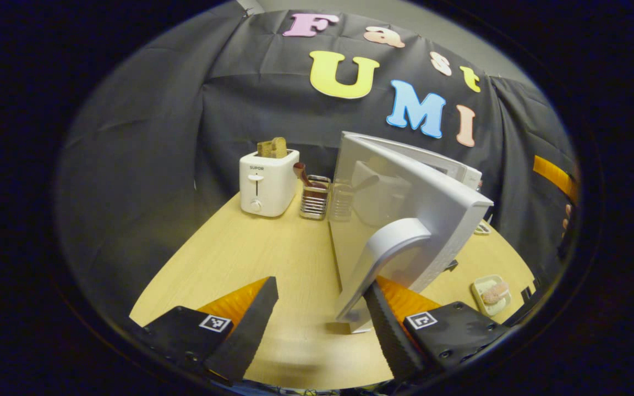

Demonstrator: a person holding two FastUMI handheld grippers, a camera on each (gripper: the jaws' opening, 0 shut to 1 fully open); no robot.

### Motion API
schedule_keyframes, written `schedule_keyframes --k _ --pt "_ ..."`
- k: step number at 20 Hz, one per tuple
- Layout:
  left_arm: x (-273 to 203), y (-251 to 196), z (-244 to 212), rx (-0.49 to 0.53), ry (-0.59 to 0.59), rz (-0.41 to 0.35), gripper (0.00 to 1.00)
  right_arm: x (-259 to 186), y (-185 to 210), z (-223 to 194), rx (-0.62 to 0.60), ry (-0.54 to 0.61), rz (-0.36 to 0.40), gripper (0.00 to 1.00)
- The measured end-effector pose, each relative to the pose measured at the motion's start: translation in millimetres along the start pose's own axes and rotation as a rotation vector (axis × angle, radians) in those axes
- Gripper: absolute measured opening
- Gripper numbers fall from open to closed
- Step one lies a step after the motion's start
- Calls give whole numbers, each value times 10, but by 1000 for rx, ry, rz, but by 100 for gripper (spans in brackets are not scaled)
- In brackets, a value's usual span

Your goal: Open the microwave oven with the left hand, put the food in, and close the microwave oven.

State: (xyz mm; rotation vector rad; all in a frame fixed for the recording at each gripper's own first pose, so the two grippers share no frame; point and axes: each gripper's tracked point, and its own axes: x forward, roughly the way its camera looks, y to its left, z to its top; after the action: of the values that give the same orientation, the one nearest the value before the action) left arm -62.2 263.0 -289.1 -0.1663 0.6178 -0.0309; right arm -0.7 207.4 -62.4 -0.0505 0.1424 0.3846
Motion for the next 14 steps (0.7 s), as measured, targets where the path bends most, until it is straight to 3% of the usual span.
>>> schedule_keyframes --k 4,8,14 --pt "-145 255 12 34 -33 52 100 132 43 -112 25 47 -5 96" --pt "-220 539 88 -89 -78 145 100 225 19 -211 37 94 4 96" --pt "-566 648 317 -154 -177 278 96 372 -185 -642 19 240 110 96"
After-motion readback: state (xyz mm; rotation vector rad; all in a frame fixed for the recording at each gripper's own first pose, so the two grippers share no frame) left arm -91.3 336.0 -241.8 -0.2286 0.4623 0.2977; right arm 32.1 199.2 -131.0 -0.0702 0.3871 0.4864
